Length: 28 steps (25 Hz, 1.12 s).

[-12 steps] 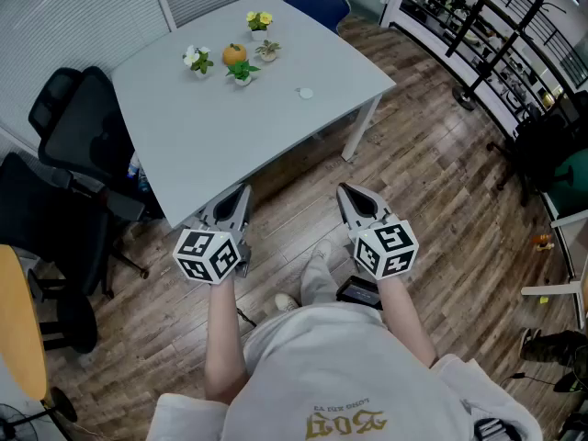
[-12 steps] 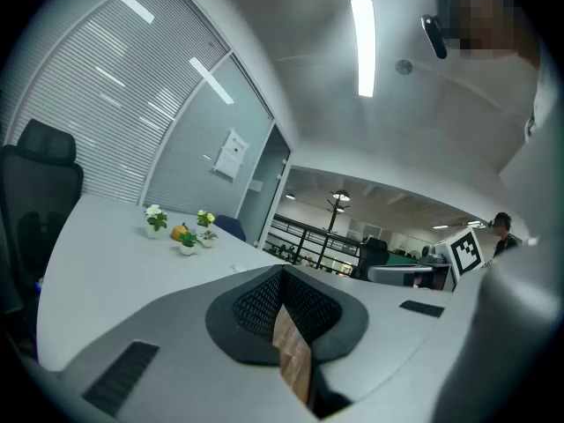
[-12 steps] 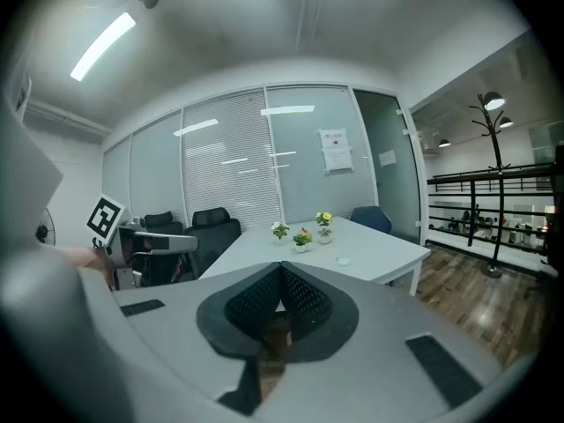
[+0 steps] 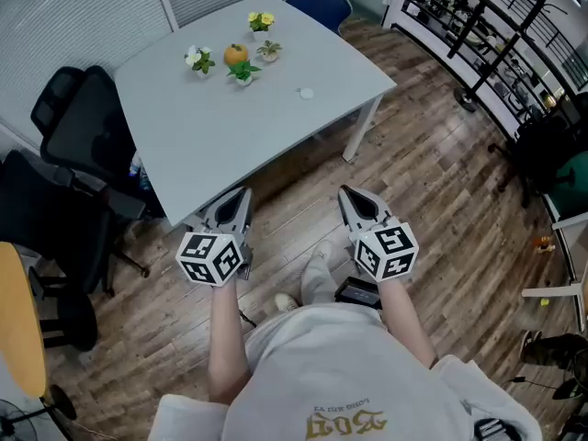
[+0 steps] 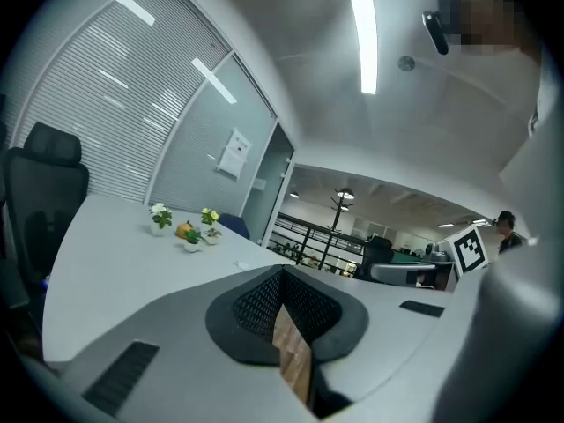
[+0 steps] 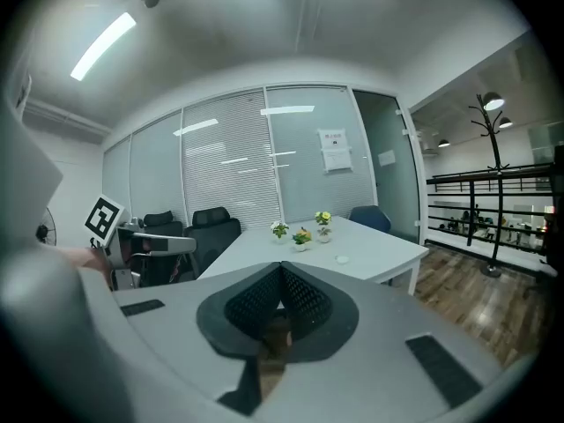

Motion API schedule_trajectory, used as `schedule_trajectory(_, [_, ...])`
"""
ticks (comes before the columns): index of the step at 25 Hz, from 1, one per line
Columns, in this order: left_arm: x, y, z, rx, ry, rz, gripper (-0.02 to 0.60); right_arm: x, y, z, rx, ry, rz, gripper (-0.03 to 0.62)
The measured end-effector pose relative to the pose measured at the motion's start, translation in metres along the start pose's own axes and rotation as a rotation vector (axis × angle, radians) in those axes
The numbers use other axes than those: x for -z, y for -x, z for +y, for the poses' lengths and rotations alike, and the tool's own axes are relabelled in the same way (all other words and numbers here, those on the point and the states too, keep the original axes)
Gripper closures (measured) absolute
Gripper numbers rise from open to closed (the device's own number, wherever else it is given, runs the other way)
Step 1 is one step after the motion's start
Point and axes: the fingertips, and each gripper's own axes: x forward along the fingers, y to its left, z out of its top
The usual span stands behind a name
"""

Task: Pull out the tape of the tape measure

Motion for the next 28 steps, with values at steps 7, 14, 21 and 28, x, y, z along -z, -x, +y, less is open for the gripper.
schedule_trajectory(7, [0.003, -0.006, -0.004, 0.029, 0.001, 0.000, 0.281, 0.002, -0.009, 0.005, -0.044, -0.010, 0.011, 0.290])
schedule_trajectory(14, [0.003, -0.011, -0.005, 0.031, -0.004, 0.007, 0.279, 0.004, -0.007, -0.003, -0.012, -0.002, 0.020, 0.290])
schedule_trajectory(21, [0.014, -0.029, -0.011, 0.069, -0.009, 0.048, 0.279, 0.013, -0.007, -0.025, 0.016, -0.003, 0.042, 0.290])
schedule_trajectory(28, [0.008, -0.100, 0.018, 0.066, 0.011, 0.057, 0.279, 0.014, -0.062, -0.077, 0.024, -0.009, 0.075, 0.292])
